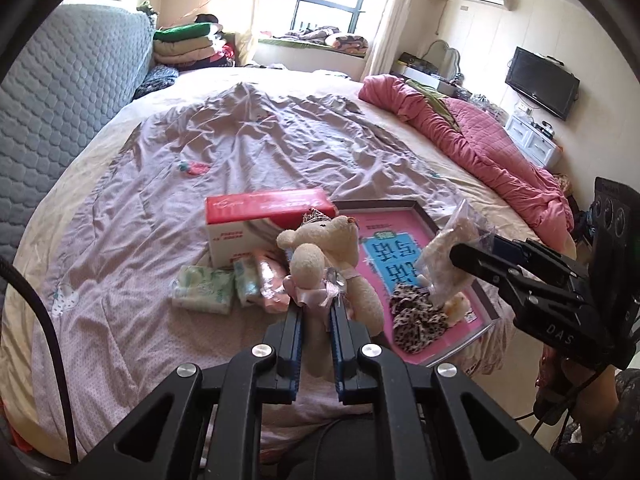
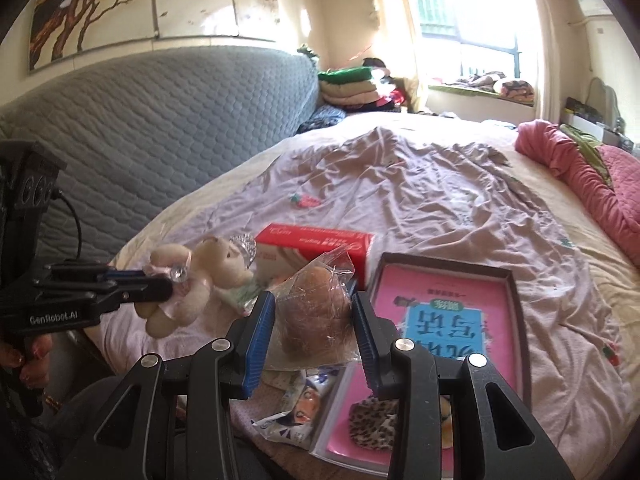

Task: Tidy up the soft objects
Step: 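Carry the bear and bagged bread onto the pink tray with both tools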

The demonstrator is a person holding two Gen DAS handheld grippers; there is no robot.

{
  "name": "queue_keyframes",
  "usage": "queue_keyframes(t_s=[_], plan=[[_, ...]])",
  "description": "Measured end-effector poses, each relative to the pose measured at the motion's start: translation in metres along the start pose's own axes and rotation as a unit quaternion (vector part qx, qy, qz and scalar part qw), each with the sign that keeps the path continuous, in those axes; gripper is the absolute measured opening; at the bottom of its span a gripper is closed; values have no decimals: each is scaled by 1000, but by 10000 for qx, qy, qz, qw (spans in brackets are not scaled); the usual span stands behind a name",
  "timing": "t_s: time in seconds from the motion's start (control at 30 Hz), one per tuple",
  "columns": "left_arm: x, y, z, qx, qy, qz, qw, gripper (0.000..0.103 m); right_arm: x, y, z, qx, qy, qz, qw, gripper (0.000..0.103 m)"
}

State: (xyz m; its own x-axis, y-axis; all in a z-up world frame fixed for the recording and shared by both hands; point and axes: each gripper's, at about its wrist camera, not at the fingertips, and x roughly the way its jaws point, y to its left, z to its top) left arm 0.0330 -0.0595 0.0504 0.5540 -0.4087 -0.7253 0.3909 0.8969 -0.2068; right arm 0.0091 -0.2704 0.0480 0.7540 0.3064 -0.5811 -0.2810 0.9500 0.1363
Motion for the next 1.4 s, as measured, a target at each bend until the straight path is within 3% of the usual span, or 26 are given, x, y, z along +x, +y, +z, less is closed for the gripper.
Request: queue_keyframes(t_s=[0.53,0.77,0.97,1.4], plan=[[8,-71,19,342,-12,-119,9993,13,-59,-55,6,559,-462,-565,9958,41],[25,-97,22,480,156,-160,9986,13,-79,-78,4,785,-582,-803,9920,41],[43,-111,19,536,325,-192,9978,13,-87,-94,0,760,-523,-1147,9891,41],[93,-129,9,550,788,-194,9952,13,-79,-129,-33,1094,-141,-1267,9858,41]])
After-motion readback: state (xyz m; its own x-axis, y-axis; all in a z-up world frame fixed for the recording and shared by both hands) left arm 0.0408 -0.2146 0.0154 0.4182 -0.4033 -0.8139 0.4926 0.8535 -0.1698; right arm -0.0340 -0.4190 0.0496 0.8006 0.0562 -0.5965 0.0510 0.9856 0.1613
